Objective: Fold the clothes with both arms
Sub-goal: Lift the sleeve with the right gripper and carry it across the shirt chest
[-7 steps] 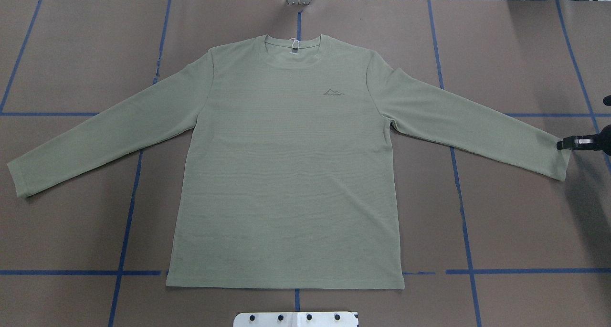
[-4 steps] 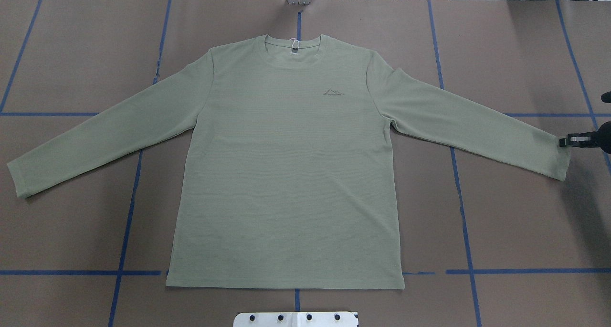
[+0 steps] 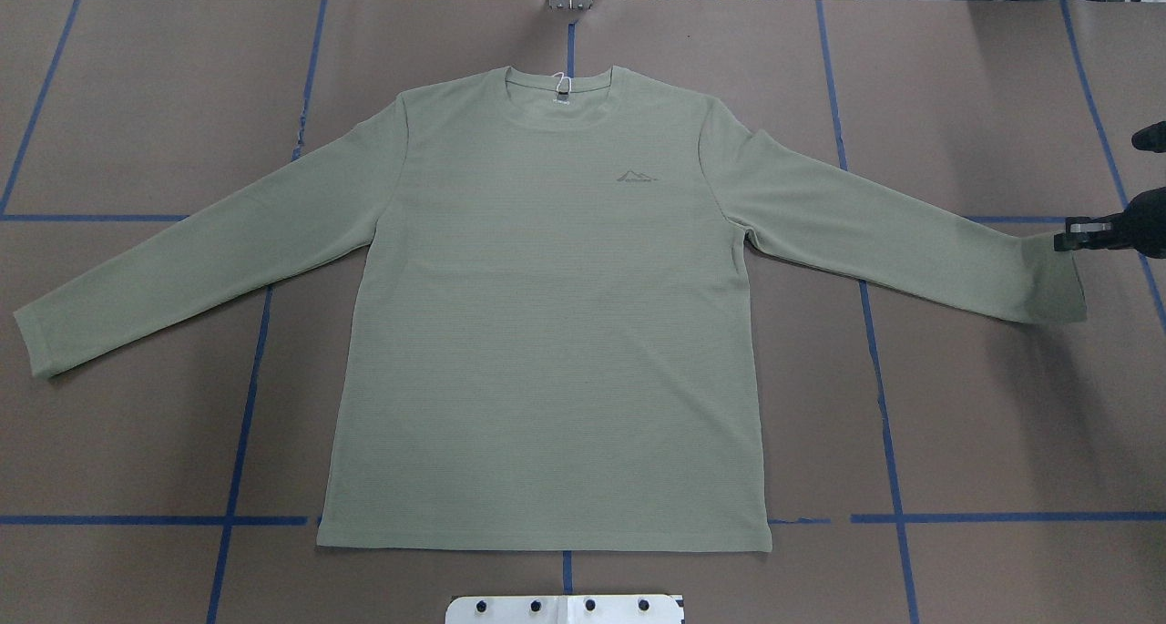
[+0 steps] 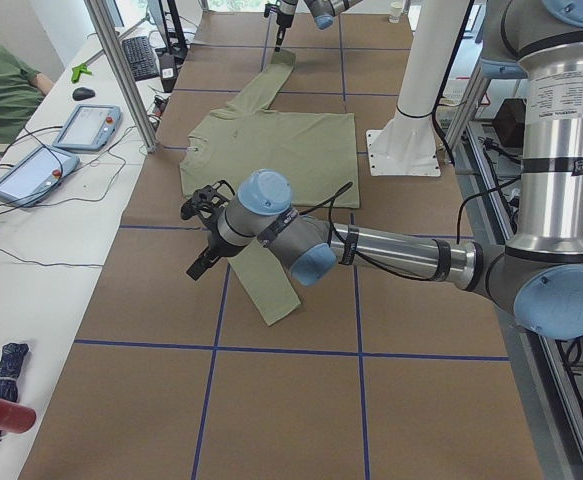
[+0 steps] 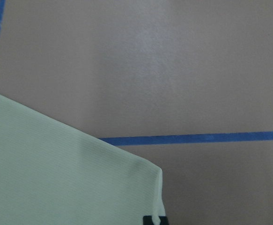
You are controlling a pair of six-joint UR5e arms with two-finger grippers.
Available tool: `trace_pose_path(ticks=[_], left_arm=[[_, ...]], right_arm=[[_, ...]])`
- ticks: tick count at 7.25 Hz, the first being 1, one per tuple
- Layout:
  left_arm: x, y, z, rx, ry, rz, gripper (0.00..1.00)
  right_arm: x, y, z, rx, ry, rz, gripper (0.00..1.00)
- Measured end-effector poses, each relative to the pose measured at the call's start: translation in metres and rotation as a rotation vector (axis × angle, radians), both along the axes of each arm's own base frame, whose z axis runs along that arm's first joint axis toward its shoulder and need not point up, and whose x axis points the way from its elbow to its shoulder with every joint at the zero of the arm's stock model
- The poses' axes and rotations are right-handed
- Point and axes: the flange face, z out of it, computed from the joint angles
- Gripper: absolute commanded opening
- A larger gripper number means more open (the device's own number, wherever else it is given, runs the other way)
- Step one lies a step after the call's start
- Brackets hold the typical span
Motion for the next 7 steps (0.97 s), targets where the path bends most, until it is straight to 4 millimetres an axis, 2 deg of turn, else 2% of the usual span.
trace_pose_path(ticks=[1,3,4,5,7], left_arm=[[0.000,0.000,0.000,-0.001,0.000,0.000,1.00],[0.000,0.000,0.000,-0.001,0.002,-0.001,1.00],[0.000,0.000,-0.001,-0.001,0.003,-0.002,1.00],[0.000,0.000,-0.001,-0.003,0.004,-0.002,1.00],[0.000,0.000,0.000,-0.007,0.005,-0.003,1.00]], right_arm=[[-0.002,-0.005,-0.060,-0.027,0.020,0.005,0.00],[-0.020,-0.039,-0.198,-0.098,0.070,0.039,0.00],[-0.041,-0.055,-0.266,-0.141,0.094,0.071,0.00],[-0.063,-0.064,-0.325,-0.176,0.091,0.114,0.00],[-0.125,-0.092,-0.423,-0.207,0.061,0.214,0.00]])
